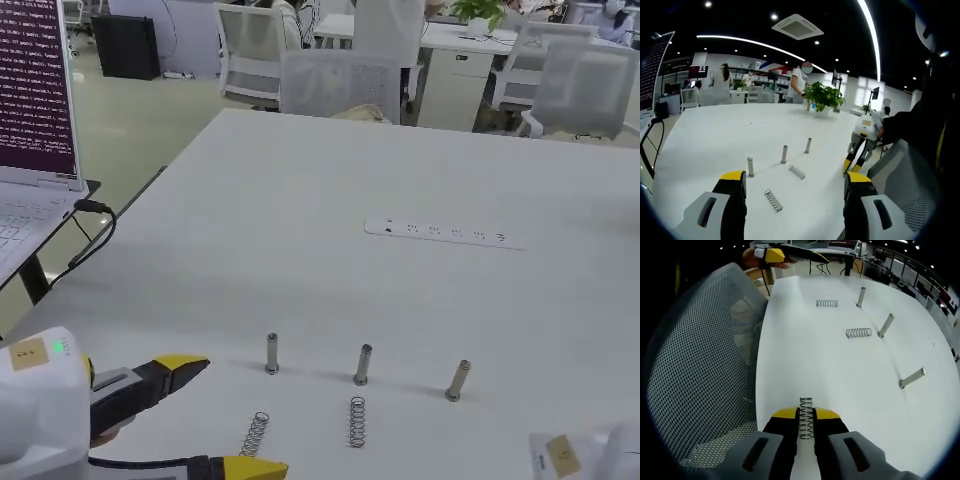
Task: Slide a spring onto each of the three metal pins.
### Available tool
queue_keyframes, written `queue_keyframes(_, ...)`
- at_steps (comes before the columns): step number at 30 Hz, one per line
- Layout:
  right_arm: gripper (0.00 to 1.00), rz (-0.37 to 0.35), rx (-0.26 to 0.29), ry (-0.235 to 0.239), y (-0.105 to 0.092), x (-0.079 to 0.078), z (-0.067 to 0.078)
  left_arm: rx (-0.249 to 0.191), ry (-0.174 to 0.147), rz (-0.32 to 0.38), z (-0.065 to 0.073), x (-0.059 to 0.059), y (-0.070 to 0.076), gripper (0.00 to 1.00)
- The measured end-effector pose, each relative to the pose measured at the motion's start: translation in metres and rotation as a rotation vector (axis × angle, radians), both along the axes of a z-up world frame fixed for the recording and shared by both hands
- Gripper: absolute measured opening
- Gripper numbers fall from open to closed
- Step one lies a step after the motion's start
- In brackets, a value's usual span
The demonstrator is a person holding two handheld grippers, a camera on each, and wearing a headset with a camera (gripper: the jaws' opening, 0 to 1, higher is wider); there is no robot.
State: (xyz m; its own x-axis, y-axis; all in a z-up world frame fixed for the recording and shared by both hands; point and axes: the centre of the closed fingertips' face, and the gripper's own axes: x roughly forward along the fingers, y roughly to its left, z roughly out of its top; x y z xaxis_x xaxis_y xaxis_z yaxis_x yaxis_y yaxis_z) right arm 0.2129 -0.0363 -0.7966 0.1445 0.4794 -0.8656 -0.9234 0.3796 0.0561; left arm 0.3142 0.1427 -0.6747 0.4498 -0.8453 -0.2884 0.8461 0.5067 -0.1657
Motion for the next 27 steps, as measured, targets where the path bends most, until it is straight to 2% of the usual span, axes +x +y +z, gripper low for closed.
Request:
queue_keyframes(8,0.08,-0.007,-0.011,-0.015,-0.0008,0.0027,-0.0002,0.002,0.0,-0.007,-0.0004,-0.0007,-0.001,0.77)
queue_keyframes(27,0.08,-0.034,-0.013,-0.013,-0.0009,0.0075,-0.0007,0.003,0.003,-0.011,-0.0015,-0.0013,-0.0016,0.77)
